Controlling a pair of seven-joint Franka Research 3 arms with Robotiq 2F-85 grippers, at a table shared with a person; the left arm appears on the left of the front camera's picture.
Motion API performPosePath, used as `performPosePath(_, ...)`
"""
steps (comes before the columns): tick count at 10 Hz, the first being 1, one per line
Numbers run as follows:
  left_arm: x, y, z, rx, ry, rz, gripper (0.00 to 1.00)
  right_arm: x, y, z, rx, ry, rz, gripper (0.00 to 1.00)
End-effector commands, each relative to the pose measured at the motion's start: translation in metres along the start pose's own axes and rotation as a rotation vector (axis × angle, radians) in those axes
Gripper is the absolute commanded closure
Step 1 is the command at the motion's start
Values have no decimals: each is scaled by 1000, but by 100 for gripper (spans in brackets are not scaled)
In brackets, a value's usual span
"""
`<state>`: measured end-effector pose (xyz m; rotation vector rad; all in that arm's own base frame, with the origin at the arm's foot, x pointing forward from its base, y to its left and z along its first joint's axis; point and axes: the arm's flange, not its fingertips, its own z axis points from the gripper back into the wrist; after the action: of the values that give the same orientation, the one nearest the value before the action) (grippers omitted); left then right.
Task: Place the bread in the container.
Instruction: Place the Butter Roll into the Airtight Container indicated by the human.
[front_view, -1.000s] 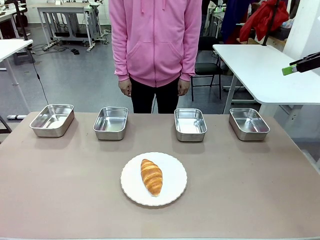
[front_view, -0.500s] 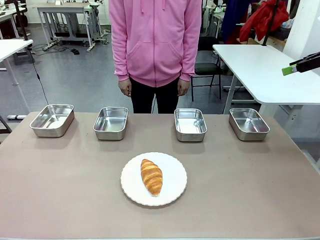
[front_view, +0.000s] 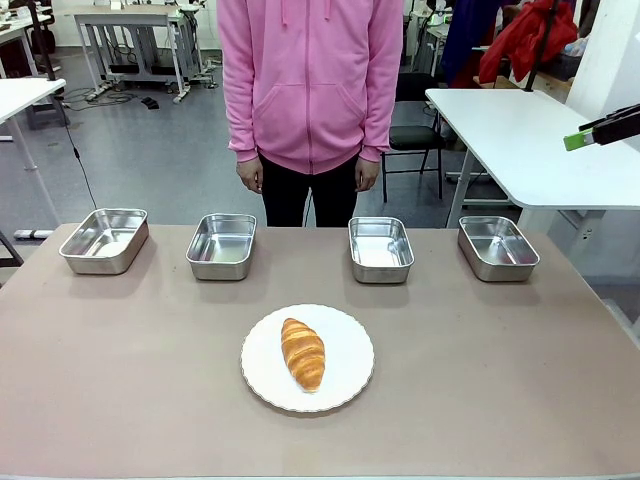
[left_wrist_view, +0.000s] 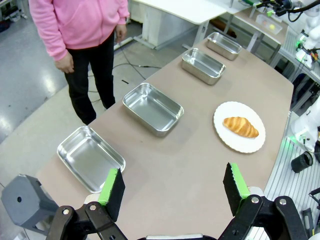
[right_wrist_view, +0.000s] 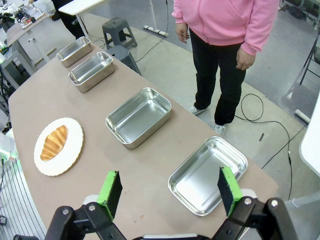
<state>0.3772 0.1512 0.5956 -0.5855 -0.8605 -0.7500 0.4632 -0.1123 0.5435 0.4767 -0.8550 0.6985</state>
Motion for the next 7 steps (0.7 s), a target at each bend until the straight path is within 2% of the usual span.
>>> performPosePath(1,1,-1,0,1,-4,-4,0,0,1,-1,2,-2,2,0)
performPosePath(7,1,-1,0,1,-4,-4,0,0,1,-1,2,-2,2,0)
